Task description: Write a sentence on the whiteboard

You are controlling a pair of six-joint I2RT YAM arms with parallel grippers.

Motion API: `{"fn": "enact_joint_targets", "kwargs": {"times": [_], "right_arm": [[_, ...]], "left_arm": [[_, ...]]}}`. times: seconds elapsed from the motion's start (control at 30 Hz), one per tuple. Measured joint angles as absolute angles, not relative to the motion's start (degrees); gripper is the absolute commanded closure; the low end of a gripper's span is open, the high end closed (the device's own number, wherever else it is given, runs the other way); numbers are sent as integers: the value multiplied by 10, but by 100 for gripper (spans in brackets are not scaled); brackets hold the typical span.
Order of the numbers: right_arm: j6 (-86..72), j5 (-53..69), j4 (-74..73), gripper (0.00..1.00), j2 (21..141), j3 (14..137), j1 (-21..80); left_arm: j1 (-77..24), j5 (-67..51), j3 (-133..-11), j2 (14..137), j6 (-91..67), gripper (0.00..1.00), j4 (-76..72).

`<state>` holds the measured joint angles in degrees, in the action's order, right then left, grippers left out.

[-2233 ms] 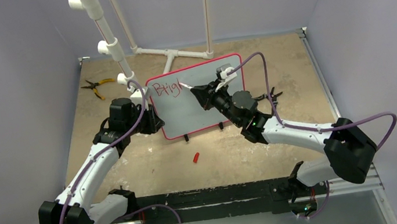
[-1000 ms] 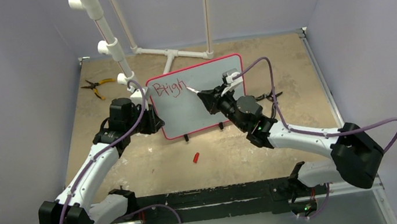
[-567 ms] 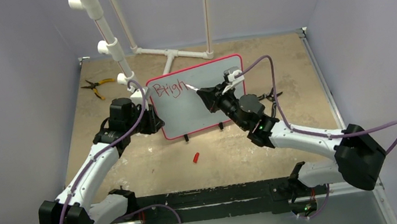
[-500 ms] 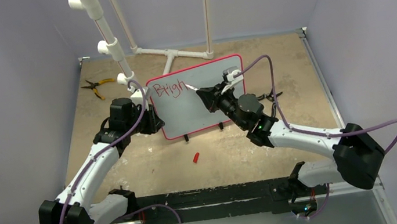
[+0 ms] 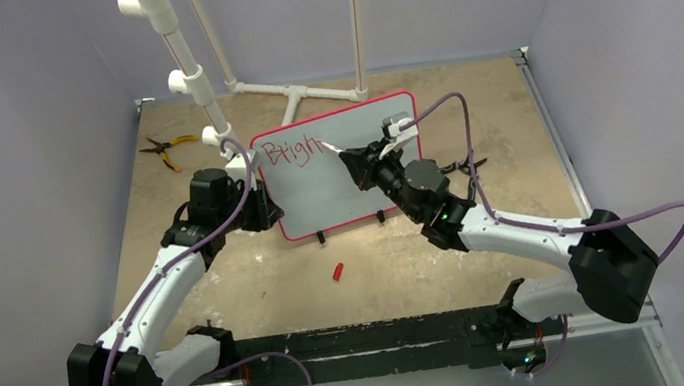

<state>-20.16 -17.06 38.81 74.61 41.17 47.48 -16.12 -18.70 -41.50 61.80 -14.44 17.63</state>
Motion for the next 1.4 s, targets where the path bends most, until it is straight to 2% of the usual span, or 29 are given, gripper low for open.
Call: {"fn": "enact_joint_targets", "kwargs": {"times": [0.67, 1.4], "right_arm": [[-191, -178, 383, 100, 706, 411, 467], [-187, -155, 377, 100, 735, 421, 465]], "left_arm": [[-161, -187, -415, 618, -144, 80, 176], [-161, -187, -415, 618, -144, 80, 176]]}}
